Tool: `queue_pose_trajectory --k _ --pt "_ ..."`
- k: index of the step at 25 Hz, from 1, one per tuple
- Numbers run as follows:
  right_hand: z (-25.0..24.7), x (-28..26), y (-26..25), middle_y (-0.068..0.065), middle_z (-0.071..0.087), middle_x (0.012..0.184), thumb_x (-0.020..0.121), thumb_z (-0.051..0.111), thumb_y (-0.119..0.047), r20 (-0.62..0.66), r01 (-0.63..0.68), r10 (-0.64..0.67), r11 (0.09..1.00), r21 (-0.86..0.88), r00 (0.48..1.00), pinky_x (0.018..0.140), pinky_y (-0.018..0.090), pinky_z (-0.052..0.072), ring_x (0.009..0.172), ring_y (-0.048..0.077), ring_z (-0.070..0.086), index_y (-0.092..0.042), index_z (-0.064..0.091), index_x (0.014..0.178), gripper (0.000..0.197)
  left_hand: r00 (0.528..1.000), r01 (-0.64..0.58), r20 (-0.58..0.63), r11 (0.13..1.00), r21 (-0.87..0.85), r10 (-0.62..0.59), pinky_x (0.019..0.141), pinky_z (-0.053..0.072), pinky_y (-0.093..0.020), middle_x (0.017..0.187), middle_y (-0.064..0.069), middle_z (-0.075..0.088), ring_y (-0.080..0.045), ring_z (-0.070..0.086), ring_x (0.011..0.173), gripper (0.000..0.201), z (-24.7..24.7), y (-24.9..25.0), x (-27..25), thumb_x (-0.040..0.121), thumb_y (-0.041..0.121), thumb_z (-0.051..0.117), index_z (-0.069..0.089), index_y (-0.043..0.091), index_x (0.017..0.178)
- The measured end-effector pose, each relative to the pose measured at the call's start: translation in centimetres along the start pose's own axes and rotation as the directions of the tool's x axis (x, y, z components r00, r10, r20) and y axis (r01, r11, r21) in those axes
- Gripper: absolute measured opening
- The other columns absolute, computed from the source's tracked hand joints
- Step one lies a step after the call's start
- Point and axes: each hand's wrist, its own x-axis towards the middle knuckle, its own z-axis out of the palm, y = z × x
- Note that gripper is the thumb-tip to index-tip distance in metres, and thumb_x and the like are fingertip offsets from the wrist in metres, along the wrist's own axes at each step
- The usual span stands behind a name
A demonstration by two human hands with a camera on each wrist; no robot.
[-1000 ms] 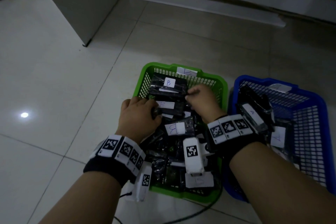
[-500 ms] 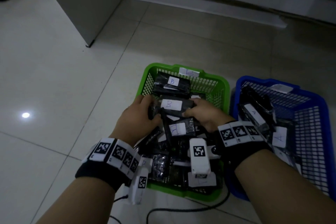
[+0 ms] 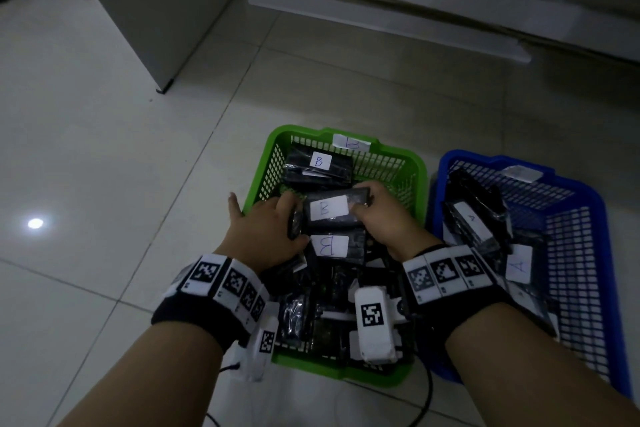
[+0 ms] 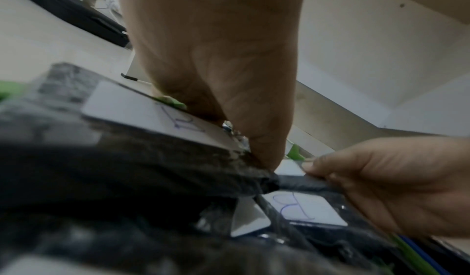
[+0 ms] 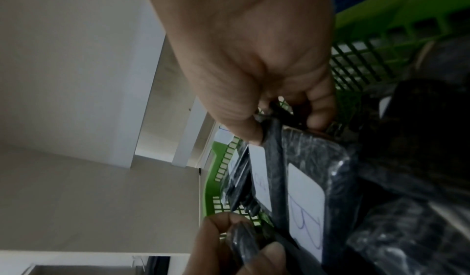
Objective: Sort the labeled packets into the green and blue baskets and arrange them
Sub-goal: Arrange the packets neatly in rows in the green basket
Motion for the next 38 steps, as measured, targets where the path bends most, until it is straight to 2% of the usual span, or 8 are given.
queue_pose_trajectory --k 4,7,11,20,24,27,31,38 --pt "-1.4 -0.3 -0.3 0.008 0.060 0.108 0.088 0.055 -0.015 -0.102 -0.043 0.036 0.997 -0.060 0.994 0.082 0.037 0.050 0.092 0.026 0.059 -0.017 0.048 0.124 0.036 1.000 -0.022 0.007 0.998 0.063 0.022 0.109 0.001 -0.069 0.128 0.003 0.050 -0.021 0.048 0.123 0.069 0.5 -0.3 0.5 0.078 0.066 0.049 0.028 0.029 0.131" --pt "-2.1 -0.5 -0.8 0.010 0.061 0.103 0.089 0.051 -0.022 -0.218 -0.114 0.075 0.978 -0.173 0.973 0.073 0.029 0.043 0.089 0.026 0.056 -0.013 0.054 0.111 0.025 0.999 -0.039 -0.017 0.999 0.029 0.040 0.109 -0.002 -0.068 0.130 0.002 0.048 -0.020 0.049 0.123 0.066 0.4 -0.3 0.5 0.077 0.069 0.050 0.035 0.031 0.128" --pt "-3.6 -1.2 -1.1 0.015 0.061 0.098 0.087 0.056 -0.018 -0.433 -0.034 -0.066 0.975 -0.219 0.899 0.067 0.026 0.038 0.089 0.031 0.057 -0.006 0.056 0.106 0.023 0.997 -0.056 -0.056 0.998 0.035 0.058 0.110 -0.010 -0.064 0.123 0.005 0.049 -0.018 0.048 0.122 0.055 0.3 0.1 0.7 0.080 0.071 0.043 0.051 0.030 0.115" --pt "-3.4 -0.9 0.2 0.015 0.067 0.102 0.089 0.050 -0.009 -0.380 0.046 -0.138 0.969 -0.242 0.915 0.068 0.027 0.049 0.078 0.024 0.059 -0.016 0.062 0.118 0.033 0.997 -0.082 0.000 0.990 0.113 0.082 0.109 -0.018 -0.057 0.120 -0.003 0.061 -0.026 0.048 0.123 0.043 1.0 2.5 3.0 0.091 0.050 0.040 0.048 0.026 0.126" --pt "-3.1 -1.7 0.7 0.010 0.064 0.095 0.081 0.062 -0.007 -0.182 0.135 -0.228 0.899 -0.416 0.956 0.061 0.025 0.042 0.081 0.026 0.059 -0.014 0.056 0.110 0.031 0.997 -0.059 0.060 0.997 0.039 0.056 0.107 -0.021 -0.058 0.125 -0.002 0.060 -0.025 0.042 0.130 0.037 1.0 3.2 3.8 0.090 0.045 0.043 0.053 0.031 0.123" --pt "-2.9 -1.7 0.7 0.015 0.061 0.107 0.083 0.059 -0.007 -0.080 0.112 -0.172 0.866 -0.487 0.982 0.070 0.030 0.046 0.095 0.031 0.059 -0.012 0.045 0.125 0.045 0.996 -0.052 0.073 0.999 -0.015 0.053 0.106 -0.024 -0.057 0.121 0.003 0.062 -0.023 0.039 0.131 0.031 0.8 3.6 3.8 0.090 0.043 0.043 0.057 0.038 0.117" --pt "-3.5 -1.2 0.2 0.019 0.045 0.126 0.091 0.049 -0.014 -0.225 -0.006 -0.097 0.910 -0.415 0.970 0.082 0.032 0.044 0.107 0.036 0.052 -0.010 0.030 0.144 0.057 0.994 -0.099 0.046 0.995 0.005 0.098 0.103 -0.028 -0.057 0.119 0.010 0.062 -0.017 0.037 0.131 0.030 0.8 4.3 3.8 0.089 0.046 0.042 0.059 0.043 0.114" --pt "-3.6 -1.1 0.5 0.024 0.043 0.135 0.097 0.039 -0.012 -0.265 -0.038 -0.075 0.916 -0.399 0.961 0.089 0.031 0.042 0.113 0.037 0.050 -0.008 0.038 0.142 0.045 0.987 -0.103 0.137 0.985 0.140 0.084 0.099 -0.027 -0.064 0.123 0.009 0.062 -0.022 0.036 0.131 0.039 0.7 4.8 4.0 0.094 0.047 0.028 0.053 0.045 0.124"
